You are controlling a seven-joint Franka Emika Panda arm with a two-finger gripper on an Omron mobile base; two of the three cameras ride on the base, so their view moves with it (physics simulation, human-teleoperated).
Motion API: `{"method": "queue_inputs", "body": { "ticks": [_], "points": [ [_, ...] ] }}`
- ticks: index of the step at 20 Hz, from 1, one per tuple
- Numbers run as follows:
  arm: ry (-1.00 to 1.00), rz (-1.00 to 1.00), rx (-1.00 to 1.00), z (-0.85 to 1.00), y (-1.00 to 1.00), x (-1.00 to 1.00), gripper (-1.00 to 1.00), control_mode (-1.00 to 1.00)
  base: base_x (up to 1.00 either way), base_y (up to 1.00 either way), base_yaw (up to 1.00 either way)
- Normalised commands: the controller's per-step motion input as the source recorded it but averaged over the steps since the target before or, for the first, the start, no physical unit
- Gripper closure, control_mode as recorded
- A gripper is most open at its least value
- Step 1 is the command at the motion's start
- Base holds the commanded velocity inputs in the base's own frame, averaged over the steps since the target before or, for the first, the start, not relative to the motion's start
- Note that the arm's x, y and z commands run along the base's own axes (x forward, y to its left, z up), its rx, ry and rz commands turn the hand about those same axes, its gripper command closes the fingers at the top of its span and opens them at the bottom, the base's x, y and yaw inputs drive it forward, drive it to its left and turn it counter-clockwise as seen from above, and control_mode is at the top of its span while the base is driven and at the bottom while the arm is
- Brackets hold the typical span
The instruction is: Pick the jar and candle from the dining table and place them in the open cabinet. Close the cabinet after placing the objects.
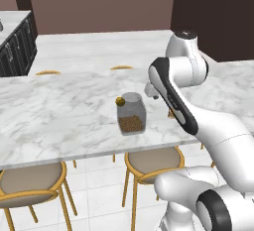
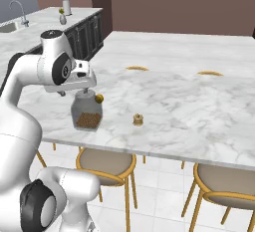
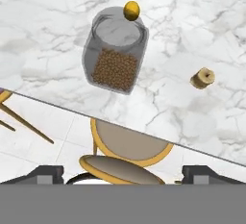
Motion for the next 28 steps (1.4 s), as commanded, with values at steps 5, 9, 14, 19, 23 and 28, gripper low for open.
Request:
{"method": "queue_inputs", "body": {
  "ticks": [5,9,14,19,23,28],
  "points": [
    [0.00,0.24,-0.15,-0.01,0.27,0.00,-1.00,-1.00,0.00,0.00,0.00],
    [0.00,0.27,-0.14,-0.17,0.25,0.01,-1.00,-1.00,0.00,0.00,0.00],
    [0.02,0.26,-0.09,-0.20,0.20,0.11,-1.00,-1.00,0.00,0.00,0.00],
    [0.06,0.26,-0.04,-0.30,0.16,0.27,-1.00,-1.00,0.00,0.00,0.00],
    [0.04,0.19,0.00,-0.27,0.08,0.22,-1.00,-1.00,0.00,0.00,0.00],
    [0.01,0.06,-0.01,-0.06,0.09,0.18,-1.00,-1.00,0.00,0.00,0.00]
  ]
}}
